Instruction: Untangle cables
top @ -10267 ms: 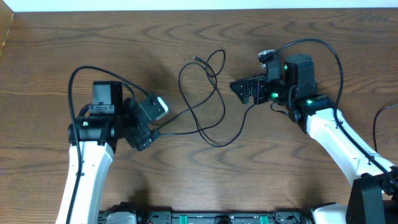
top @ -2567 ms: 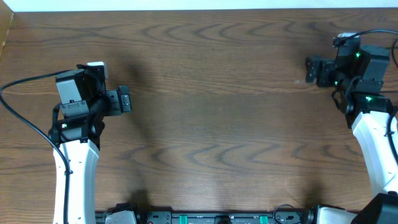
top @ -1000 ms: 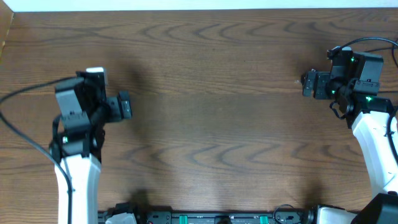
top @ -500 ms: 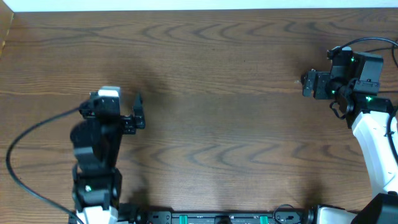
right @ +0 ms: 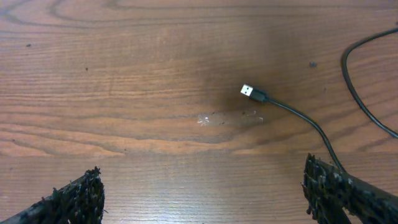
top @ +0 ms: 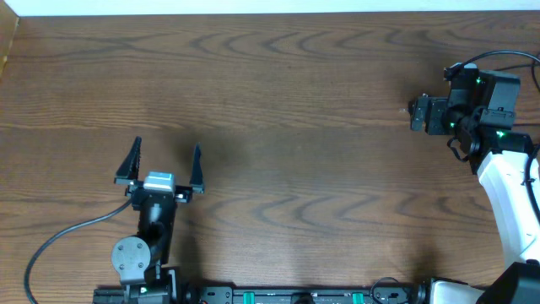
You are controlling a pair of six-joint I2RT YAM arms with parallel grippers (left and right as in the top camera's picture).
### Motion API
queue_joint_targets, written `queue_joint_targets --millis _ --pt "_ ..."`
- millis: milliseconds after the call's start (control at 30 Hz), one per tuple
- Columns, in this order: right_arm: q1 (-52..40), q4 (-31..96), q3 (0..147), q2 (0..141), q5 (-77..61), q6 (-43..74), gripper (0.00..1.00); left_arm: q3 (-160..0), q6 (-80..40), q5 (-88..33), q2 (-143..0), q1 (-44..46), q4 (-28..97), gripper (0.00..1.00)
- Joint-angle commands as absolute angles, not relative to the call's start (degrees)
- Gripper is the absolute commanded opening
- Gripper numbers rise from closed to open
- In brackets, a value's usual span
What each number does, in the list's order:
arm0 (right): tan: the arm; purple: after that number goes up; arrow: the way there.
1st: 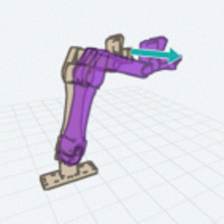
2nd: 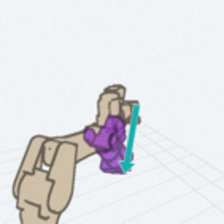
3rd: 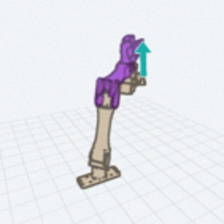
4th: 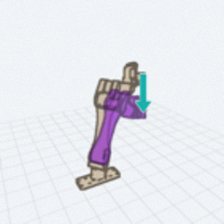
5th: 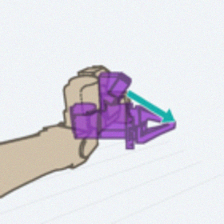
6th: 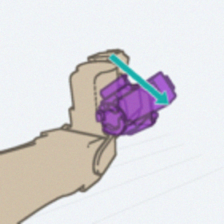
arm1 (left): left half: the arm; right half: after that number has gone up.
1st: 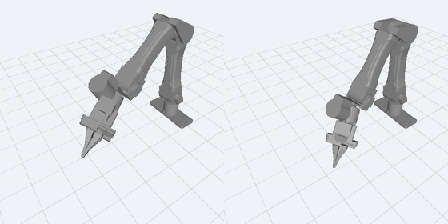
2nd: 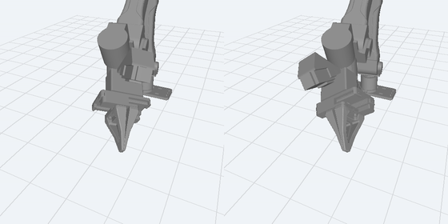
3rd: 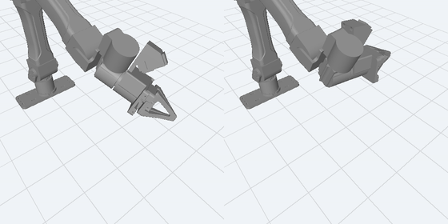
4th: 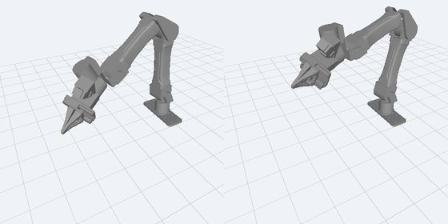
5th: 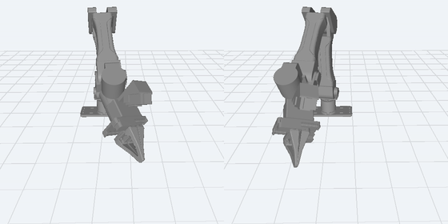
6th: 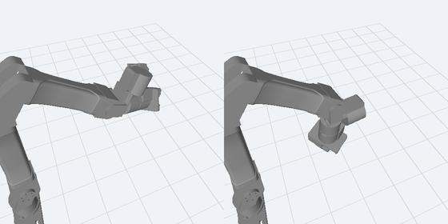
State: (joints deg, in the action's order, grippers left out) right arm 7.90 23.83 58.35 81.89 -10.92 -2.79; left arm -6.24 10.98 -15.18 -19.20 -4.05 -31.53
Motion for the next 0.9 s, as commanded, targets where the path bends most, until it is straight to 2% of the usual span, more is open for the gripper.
queue_joint_targets --millis 0,233,633,867 --pt "7.6 23.9 58.8 81.0 -11.1 -3.3 0.99 -4.2 12.0 -15.9 -16.6 -3.8 -30.9 0.98" --pt "7.6 23.9 58.8 81.0 -11.1 -3.3 0.99 -0.2 11.9 -15.9 -11.9 -3.7 -25.8 0.98" --pt "7.6 23.9 58.8 81.0 -11.1 -3.3 0.99 -0.2 11.9 -15.8 -2.6 -3.7 -9.7 0.98" --pt "7.6 23.9 58.8 81.0 -11.1 -3.3 0.99 -0.2 11.6 -11.2 -0.1 -2.0 -0.3 0.98"
